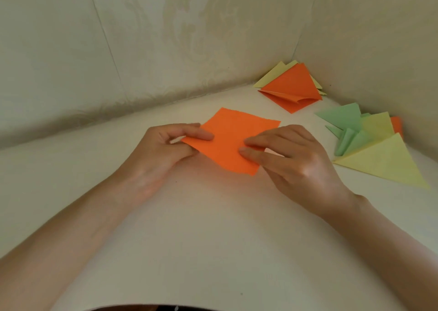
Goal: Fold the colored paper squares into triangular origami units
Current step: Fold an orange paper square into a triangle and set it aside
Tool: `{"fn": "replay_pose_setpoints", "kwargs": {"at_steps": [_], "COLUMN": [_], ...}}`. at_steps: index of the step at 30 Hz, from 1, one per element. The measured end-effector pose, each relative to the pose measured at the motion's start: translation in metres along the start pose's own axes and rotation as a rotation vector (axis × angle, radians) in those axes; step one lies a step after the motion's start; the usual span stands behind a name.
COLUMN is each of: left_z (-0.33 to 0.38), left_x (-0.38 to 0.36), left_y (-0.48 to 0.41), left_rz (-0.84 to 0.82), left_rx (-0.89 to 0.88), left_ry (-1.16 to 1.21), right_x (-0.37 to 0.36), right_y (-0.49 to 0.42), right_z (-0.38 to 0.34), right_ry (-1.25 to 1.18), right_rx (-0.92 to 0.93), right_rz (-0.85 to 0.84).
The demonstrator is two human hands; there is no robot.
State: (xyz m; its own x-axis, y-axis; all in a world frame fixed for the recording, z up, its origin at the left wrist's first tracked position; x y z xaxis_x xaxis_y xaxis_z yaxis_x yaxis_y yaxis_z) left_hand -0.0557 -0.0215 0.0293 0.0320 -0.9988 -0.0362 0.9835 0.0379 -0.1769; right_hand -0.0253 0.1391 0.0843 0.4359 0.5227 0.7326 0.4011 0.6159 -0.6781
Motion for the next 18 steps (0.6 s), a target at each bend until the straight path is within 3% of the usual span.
{"fn": "replay_pose_setpoints", "kwargs": {"at_steps": [6,10,14,18], "left_z": [-0.004,0.007,0.01,0.009], "left_x": [-0.006,-0.004,-0.012,-0.028], "left_y": [-0.004,-0.003,0.001,0.005], "left_rz": [-0.034,-0.028,-0.103,-0.217], "left_rx": [0.041,-0.111,-0.149,-0.083], "left_ry": [0.238,0.04,-0.033,0.102], "right_x": [0.004,-0.001,-0.004,-0.01], "right_y": [0.0,-0.002,-0.003,0.01], "right_z": [-0.006,-0.011,0.007,0.039], "right_ry": [0.073,-0.025,-0.347,-0.576], "right_rx": [0.039,0.023,-0.249,-0.701], "right_rz": [0.028,-0.037,-0.089,-0.076]}}
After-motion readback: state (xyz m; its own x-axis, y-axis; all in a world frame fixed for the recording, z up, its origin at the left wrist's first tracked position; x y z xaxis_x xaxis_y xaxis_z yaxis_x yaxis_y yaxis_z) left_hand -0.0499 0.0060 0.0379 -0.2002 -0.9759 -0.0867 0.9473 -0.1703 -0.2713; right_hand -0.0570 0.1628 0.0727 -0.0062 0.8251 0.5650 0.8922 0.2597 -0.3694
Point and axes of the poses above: each hand's wrist, its own y-axis away from the middle knuckle, its own x-axis out of the back of the hand, z = x × y, the point moved 10 cm from there along -y, towards the middle knuckle, and after that the axes turned 9 degrees about -x, right-handed, at the moved point
